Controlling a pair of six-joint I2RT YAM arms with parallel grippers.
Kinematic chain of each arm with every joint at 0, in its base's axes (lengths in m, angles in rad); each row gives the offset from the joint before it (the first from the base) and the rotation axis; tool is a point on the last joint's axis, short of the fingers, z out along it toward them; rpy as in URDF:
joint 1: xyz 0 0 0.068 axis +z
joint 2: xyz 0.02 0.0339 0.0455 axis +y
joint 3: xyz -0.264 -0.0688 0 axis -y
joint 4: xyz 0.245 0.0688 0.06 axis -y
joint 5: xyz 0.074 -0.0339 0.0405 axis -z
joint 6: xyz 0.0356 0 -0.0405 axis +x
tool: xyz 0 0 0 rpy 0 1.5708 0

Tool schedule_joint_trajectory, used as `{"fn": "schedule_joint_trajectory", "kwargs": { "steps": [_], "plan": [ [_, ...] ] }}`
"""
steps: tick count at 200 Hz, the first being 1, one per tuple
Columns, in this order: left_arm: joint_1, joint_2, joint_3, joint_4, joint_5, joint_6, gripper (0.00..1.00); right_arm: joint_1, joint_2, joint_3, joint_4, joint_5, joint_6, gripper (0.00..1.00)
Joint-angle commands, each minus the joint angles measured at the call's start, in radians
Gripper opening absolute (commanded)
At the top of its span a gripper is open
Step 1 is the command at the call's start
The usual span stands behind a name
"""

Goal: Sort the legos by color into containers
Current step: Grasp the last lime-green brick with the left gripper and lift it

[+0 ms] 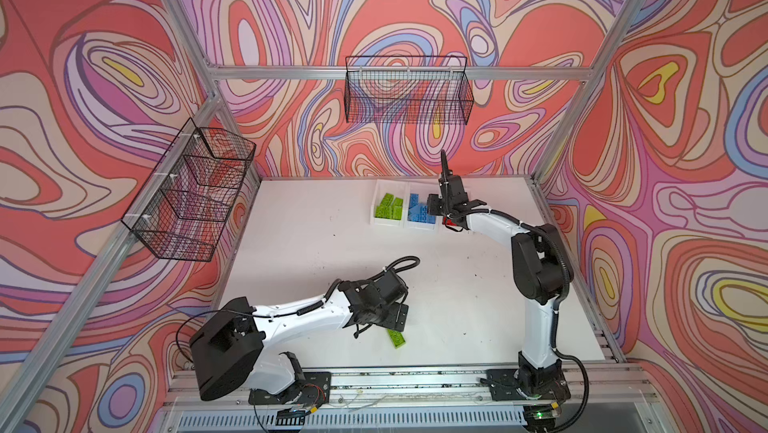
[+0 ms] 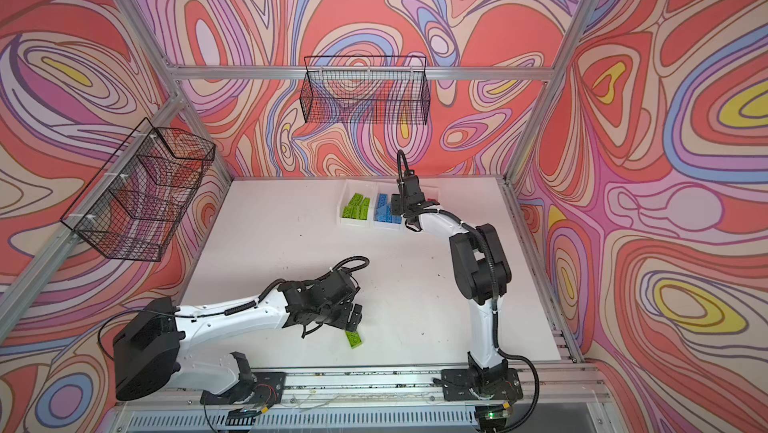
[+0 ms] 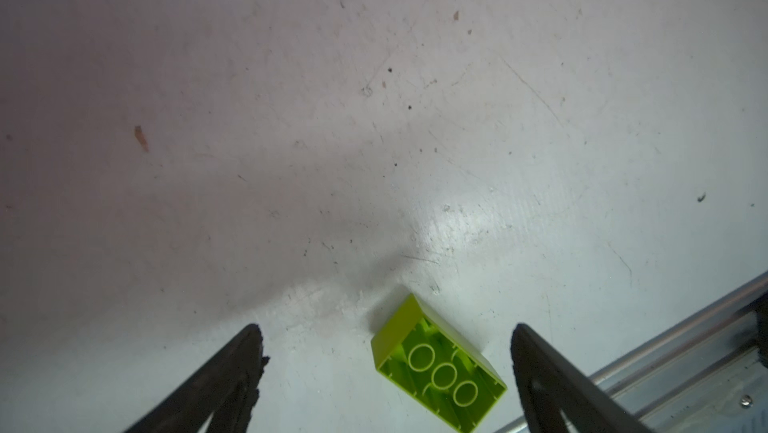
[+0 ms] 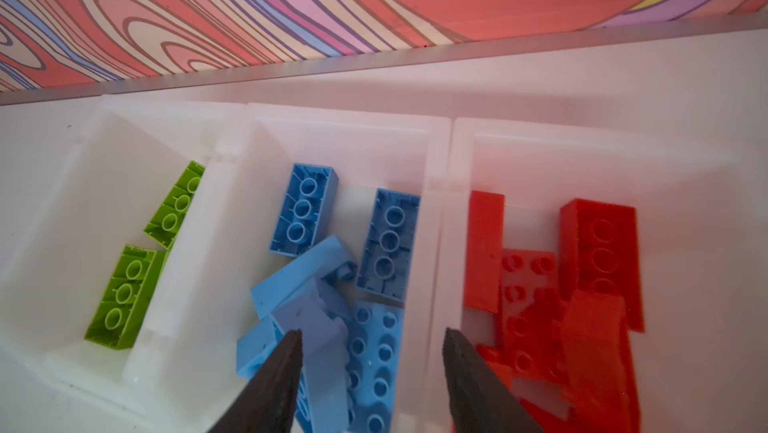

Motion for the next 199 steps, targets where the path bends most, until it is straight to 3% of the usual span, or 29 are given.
{"fn": "schedule_joint_trajectory", "kwargs": {
  "steps": [1,44,102,141,166,199],
  "plan": [
    [-0.046,0.011,0.028,-0.137,-0.005,-0.165,0.96,-0.015,-0.088,-0.073,0.079,-0.003,0.016,0.57],
    [-0.087,0.081,0.084,-0.23,-0.008,-0.285,0.94,-0.019,-0.129,-0.156,0.121,-0.026,0.032,0.55],
    [-0.092,0.196,0.123,-0.195,0.014,-0.28,0.82,-0.021,-0.189,-0.257,0.165,-0.029,0.047,0.53],
    [-0.082,0.227,0.144,-0.209,0.012,-0.232,0.59,-0.024,-0.244,-0.324,0.166,-0.009,0.048,0.51],
    [-0.068,0.221,0.143,-0.219,0.014,-0.188,0.35,-0.024,-0.256,-0.363,0.16,0.003,0.057,0.5],
    [-0.023,0.214,0.162,-0.247,0.006,-0.105,0.26,-0.025,-0.314,-0.394,0.138,0.031,0.056,0.49]
  ]
}}
